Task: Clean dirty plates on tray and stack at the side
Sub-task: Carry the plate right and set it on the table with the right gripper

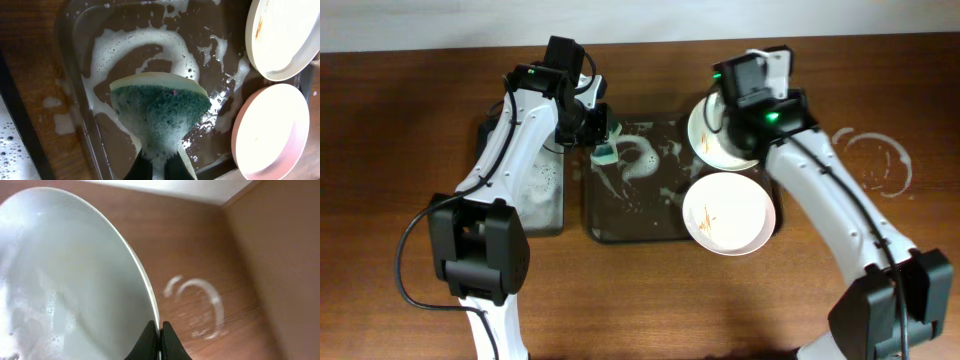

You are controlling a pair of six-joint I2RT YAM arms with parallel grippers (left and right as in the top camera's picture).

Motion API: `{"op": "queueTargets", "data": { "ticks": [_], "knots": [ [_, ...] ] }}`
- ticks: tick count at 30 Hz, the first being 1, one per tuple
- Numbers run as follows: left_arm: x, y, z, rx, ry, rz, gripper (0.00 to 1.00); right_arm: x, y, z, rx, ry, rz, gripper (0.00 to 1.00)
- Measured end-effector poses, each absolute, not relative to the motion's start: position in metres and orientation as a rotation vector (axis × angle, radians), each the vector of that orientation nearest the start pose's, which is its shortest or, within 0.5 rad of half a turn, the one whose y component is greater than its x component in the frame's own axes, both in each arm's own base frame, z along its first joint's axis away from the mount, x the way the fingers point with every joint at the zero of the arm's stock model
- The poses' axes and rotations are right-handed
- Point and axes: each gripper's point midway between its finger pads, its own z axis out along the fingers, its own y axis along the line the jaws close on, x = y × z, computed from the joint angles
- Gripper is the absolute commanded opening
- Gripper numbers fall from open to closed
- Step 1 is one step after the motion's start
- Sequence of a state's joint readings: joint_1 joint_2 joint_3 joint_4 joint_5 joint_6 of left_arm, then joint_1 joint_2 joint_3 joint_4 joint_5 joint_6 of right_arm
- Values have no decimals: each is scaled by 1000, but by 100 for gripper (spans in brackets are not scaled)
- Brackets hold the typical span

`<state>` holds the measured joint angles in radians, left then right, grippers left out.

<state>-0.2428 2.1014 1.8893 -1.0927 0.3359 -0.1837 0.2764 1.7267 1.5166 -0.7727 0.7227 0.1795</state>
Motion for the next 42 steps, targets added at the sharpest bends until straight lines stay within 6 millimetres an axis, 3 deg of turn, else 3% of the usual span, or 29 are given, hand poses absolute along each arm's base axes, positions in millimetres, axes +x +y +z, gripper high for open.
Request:
{"op": "queueTargets", "data": {
  "ticks": [3,5,7,10,14,17,21,25,29,30,32,36,42],
  "knots": [
    [440,-167,120,151,2898,-563,1,442,-19,188,251,2476,-430,5],
    [440,-167,120,151,2899,-561,1,438,-46,176,365,2541,-230,5],
    [441,-167,120,151,2898,-559,1,433,-69,171,460,2559,-91,4],
    [441,-167,120,151,2898,-560,1,416,-123,169,694,2527,115,4],
    [441,-167,120,151,2898,-559,1,390,-196,173,958,2400,177,4],
    [441,-167,120,151,2899,-559,1,372,-238,172,1094,2319,180,4],
    [441,-167,120,151,2898,-559,1,361,-275,140,1199,2274,175,4],
    [441,-167,120,151,2898,-559,1,361,-284,87,1258,2318,198,4],
    [441,-167,120,152,2898,-559,1,364,-287,53,1281,2348,214,5],
    [440,-168,120,154,2898,-559,1,365,-288,45,1278,2354,214,10],
    [440,-168,120,154,2899,-559,1,366,-289,39,1275,2363,215,13],
    [440,-168,120,155,2898,-559,1,365,-287,32,1275,2380,222,49],
    [440,-168,120,155,2898,-559,1,358,-265,31,1263,2455,321,54]
  ]
}}
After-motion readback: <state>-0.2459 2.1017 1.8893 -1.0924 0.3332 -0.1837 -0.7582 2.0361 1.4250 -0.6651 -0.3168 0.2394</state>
